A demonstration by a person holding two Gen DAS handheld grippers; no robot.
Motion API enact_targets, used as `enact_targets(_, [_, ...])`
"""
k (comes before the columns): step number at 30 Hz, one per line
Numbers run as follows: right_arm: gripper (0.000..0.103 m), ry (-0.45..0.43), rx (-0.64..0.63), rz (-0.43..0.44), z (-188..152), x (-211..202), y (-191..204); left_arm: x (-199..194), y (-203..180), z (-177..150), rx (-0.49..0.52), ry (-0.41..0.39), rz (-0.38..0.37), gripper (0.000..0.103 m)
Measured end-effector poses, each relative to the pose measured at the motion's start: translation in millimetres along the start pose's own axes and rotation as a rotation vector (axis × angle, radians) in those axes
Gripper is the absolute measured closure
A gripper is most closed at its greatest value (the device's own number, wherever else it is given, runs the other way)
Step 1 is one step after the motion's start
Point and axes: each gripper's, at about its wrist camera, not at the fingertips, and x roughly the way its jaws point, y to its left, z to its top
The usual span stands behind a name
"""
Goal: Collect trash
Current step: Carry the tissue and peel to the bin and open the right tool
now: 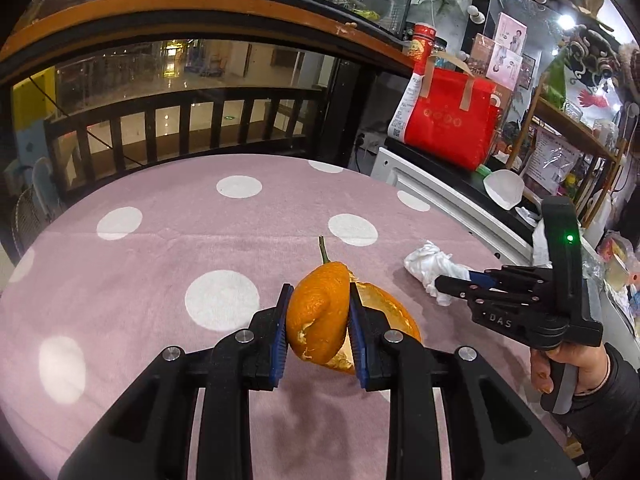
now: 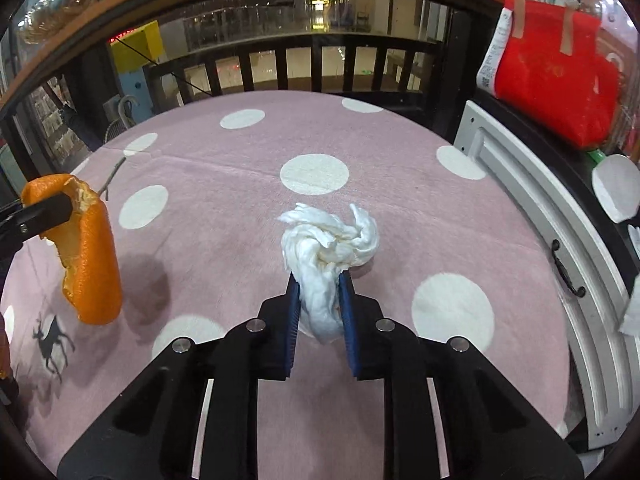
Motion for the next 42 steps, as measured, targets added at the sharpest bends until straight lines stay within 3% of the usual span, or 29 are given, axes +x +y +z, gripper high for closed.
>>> enact_targets(10, [0.083, -0.094, 0.057, 0.027, -60, -93, -11, -45, -44, -32, 0.011, -0.02, -0.051, 0.077])
enact_targets(19, [0.083, -0.151, 0.124, -0.012, -113, -155, -39, -68, -92, -58, 0.039, -0.014, -0.127, 0.077])
enact_targets(34, [0.083, -0.171, 0.245, -0.131, -196, -215, -86, -77, -153, -83, 0.081, -0.009, -0.234, 0.077])
enact_targets(42, [0.083, -0.139, 0.356, -0.196, -240, -228, -123, -74, -182, -91, 0.102, 0.007, -0.286, 0.077])
